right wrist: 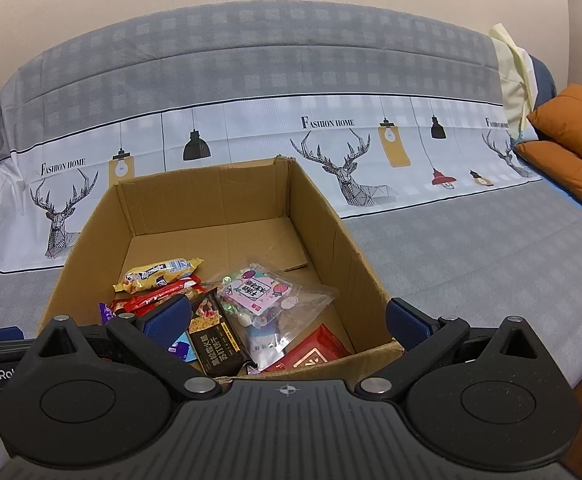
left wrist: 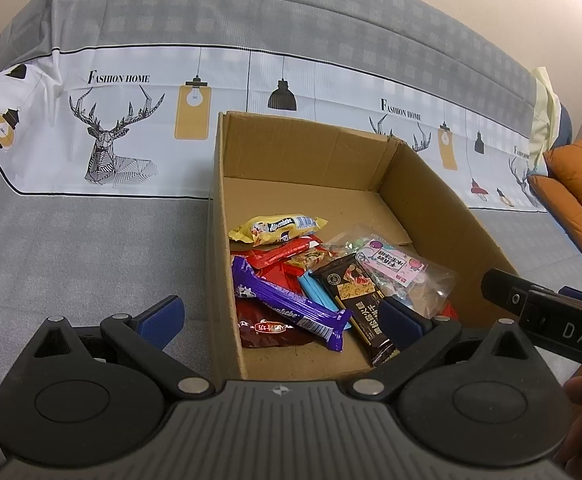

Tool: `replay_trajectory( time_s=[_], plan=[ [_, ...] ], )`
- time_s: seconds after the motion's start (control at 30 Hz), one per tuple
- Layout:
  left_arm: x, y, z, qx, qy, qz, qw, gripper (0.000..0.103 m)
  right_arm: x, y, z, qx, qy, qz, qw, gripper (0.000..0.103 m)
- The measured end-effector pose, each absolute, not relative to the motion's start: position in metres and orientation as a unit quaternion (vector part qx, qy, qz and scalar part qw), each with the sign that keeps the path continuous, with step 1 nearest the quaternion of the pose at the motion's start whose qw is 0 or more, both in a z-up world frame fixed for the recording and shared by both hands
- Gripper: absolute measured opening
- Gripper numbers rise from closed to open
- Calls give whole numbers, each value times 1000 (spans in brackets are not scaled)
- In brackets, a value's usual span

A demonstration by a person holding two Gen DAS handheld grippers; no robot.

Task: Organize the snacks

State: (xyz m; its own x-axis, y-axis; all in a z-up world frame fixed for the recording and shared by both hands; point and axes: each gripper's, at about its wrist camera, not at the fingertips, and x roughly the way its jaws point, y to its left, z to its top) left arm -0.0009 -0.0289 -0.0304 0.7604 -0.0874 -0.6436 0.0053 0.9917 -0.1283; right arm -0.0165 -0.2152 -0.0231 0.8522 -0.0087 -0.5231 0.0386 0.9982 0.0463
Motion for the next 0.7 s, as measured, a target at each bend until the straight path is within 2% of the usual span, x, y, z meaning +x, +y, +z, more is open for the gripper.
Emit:
replay_trajectory(
  time_s=[0.7],
  plan=[
    [4, -33, -33, -76, 358, -36, 930, 103, -12, -218, -27, 34, 283, -13, 958, 103]
  ],
)
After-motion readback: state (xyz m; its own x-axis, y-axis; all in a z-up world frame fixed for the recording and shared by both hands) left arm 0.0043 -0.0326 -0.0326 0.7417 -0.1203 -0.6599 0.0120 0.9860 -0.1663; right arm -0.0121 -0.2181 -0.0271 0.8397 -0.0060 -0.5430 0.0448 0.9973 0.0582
